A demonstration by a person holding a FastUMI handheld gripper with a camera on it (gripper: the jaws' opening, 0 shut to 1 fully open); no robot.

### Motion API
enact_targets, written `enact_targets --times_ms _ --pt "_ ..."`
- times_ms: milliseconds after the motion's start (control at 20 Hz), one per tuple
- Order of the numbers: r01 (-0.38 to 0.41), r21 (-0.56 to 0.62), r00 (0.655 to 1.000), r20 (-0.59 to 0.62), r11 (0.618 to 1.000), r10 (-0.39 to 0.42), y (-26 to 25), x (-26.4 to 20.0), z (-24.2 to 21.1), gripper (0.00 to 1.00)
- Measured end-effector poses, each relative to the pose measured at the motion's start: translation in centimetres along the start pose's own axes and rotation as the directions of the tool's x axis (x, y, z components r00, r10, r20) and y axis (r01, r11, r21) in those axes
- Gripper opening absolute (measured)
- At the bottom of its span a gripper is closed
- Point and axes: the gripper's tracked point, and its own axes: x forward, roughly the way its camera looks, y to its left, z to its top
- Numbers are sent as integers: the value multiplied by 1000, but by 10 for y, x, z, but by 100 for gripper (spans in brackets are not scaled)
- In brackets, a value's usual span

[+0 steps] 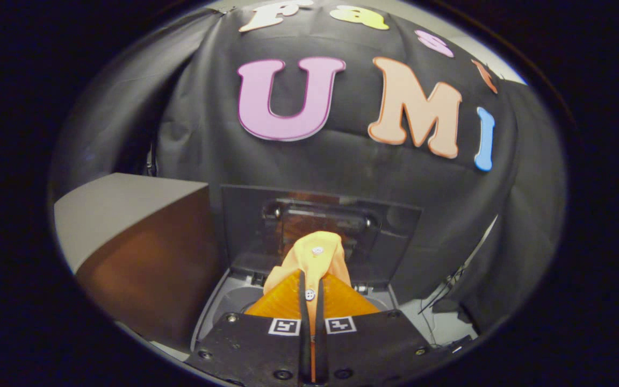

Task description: Put the clothes into the washing machine and then close the washing machine lid.

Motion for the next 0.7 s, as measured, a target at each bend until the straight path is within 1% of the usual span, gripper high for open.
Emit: enact_targets --times_ms 150,300,600,700 --pt "15 22 998 -53 1000 -14 -3 16 -38 3" --pt "13 52 995 -97 999 -8 -4 26 -70 3" --pt "19 169 988 -153 985 7 -3 45 -102 6" --pt "38 170 986 -165 985 -10 -6 48 -108 11"
